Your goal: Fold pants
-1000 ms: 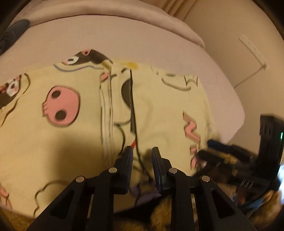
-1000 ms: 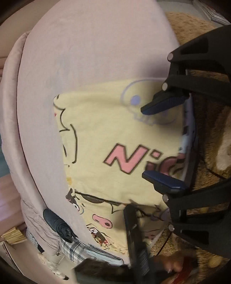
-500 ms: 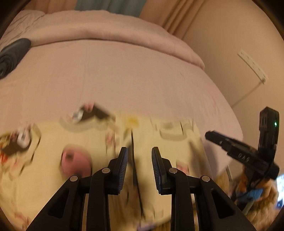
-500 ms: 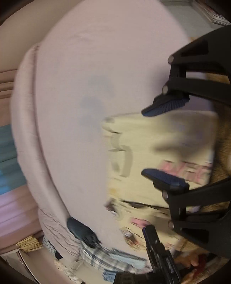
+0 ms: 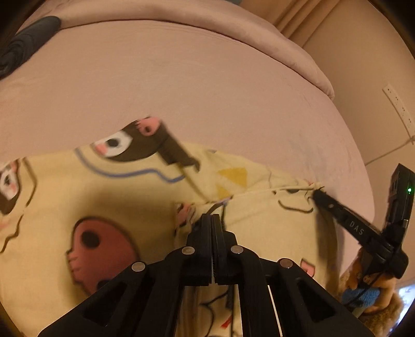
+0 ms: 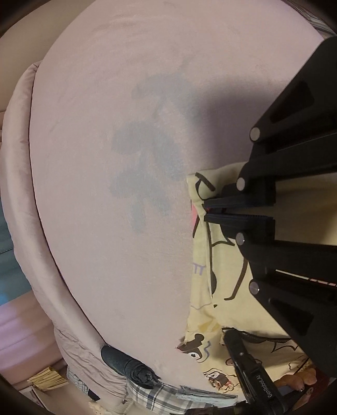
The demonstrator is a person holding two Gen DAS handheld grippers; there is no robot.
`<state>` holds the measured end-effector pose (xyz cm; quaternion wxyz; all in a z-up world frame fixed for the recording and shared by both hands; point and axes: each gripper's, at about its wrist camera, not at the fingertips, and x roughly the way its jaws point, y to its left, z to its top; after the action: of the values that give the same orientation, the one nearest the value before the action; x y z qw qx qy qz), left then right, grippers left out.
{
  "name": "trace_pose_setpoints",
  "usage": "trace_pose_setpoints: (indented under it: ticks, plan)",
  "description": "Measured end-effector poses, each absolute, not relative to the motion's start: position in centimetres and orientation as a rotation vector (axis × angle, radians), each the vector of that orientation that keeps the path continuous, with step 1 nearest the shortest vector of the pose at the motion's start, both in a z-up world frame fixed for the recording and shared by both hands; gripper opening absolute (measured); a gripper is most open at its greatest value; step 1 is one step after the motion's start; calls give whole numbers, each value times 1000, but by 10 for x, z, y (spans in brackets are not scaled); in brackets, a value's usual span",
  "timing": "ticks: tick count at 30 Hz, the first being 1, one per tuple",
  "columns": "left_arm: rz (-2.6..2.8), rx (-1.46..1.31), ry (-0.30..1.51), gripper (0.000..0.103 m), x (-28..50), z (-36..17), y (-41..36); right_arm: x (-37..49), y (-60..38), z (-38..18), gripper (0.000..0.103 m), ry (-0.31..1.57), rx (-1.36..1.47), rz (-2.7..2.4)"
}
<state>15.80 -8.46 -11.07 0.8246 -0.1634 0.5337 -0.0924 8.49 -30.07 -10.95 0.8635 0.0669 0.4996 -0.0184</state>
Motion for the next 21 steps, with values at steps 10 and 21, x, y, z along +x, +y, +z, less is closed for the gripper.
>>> trace_pose_setpoints:
  ticks: [10, 21]
  plan:
    - [-177, -293, 1114, 6, 100, -84, -60, 25, -310, -75, 9, 1007, 155, -50]
    - [-256, -311, 1157, 6, 68, -113, -80, -33, -278, -113, 5, 1168, 168, 52]
